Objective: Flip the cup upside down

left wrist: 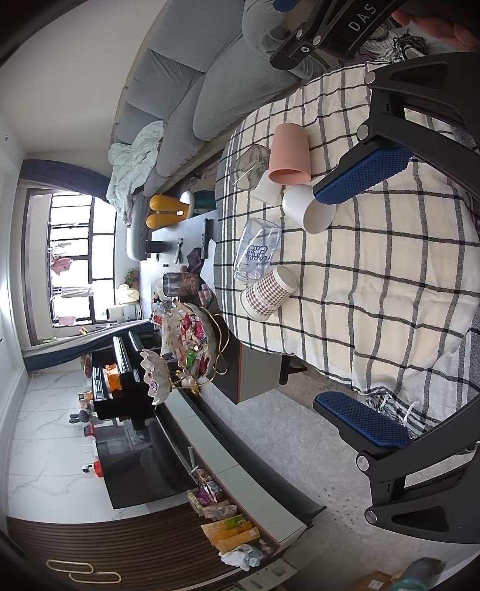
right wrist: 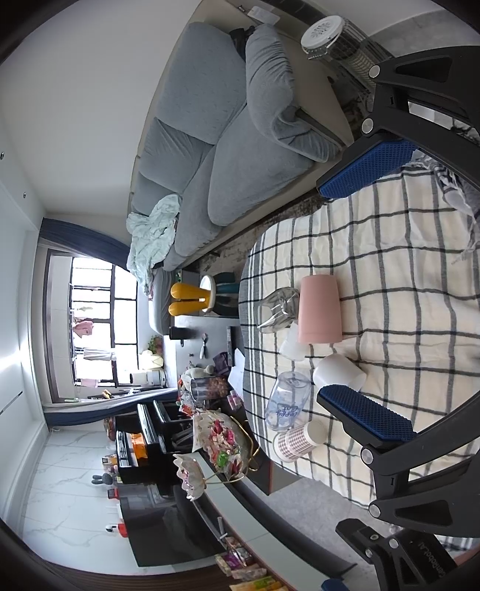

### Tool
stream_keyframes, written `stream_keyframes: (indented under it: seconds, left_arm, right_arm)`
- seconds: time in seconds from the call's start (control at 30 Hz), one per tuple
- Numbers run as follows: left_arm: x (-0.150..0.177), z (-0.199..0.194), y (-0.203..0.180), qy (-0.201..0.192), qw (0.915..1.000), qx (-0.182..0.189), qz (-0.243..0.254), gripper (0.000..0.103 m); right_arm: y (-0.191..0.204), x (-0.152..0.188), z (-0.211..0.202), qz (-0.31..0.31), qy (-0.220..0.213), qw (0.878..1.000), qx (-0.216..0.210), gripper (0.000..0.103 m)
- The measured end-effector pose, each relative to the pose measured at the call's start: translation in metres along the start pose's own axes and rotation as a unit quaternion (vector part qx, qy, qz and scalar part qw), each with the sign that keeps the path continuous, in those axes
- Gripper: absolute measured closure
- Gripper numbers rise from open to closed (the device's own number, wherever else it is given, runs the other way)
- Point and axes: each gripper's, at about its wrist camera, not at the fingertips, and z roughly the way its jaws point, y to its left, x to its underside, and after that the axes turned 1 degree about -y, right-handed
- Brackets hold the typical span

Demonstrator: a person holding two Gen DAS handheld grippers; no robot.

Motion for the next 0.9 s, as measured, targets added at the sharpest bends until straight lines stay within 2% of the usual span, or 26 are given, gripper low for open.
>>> stream_keyframes:
  seconds: [0.9]
  left_arm:
    - [0.0006, -0.0011, -0.0039, 0.003, 1.0, 0.002, -0.001, 0.0]
  right_arm:
    - [-0.0007, 0.0008, 0.0022, 0.001, 0.001, 1.0, 0.0, 0.001]
